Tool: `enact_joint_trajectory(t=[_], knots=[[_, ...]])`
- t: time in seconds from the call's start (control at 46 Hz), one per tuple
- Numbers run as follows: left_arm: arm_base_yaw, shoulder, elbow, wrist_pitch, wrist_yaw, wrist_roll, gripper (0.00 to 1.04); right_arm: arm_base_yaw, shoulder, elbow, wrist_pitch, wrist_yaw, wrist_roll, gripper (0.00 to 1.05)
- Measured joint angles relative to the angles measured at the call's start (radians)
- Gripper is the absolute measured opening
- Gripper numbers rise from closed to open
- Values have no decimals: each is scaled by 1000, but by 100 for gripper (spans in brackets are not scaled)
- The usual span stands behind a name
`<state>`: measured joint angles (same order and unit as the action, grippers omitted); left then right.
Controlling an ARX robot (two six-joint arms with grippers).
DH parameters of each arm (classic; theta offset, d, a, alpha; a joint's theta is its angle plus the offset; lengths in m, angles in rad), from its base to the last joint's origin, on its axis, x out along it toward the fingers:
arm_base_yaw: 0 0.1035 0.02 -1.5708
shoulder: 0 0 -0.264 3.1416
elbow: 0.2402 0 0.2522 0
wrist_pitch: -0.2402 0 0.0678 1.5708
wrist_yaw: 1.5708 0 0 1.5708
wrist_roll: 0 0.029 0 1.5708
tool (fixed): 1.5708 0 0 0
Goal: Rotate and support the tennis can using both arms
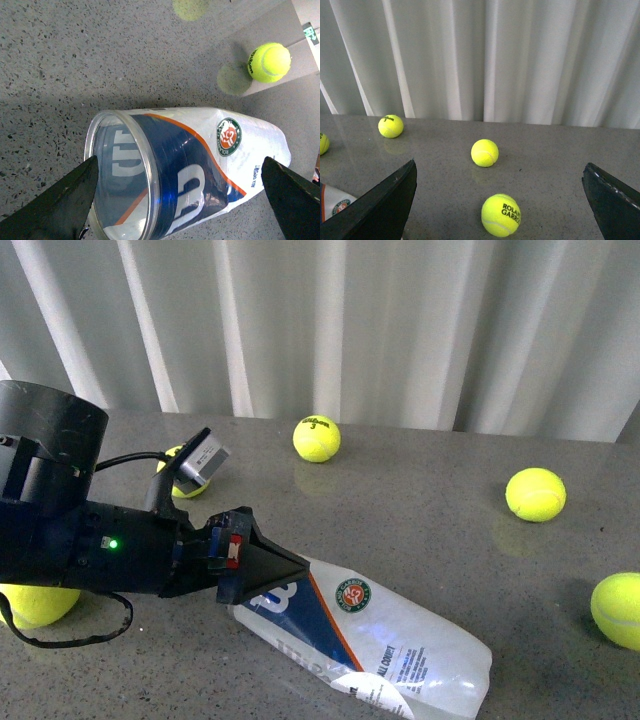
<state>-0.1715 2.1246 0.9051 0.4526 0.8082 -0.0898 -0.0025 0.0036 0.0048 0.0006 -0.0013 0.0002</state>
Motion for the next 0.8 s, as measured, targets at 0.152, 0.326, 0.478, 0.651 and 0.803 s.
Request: enact_joint_trajectory(t=[0.152,0.326,0.478,0.651,0.803], knots=[[-15,13,0,23,-2,-25,98,0,0,0,0,0,0,98],[-32,24,0,26,-3,-44,75,0,0,0,0,0,0,98],[-40,24,-11,37,7,-68,50,0,0,0,0,0,0,98],[-40,22,-39,55,31,-88,23,0,0,0,0,0,0,98],[-31,-11,-61,82,79,-144,4,0,0,0,0,0,0,98]])
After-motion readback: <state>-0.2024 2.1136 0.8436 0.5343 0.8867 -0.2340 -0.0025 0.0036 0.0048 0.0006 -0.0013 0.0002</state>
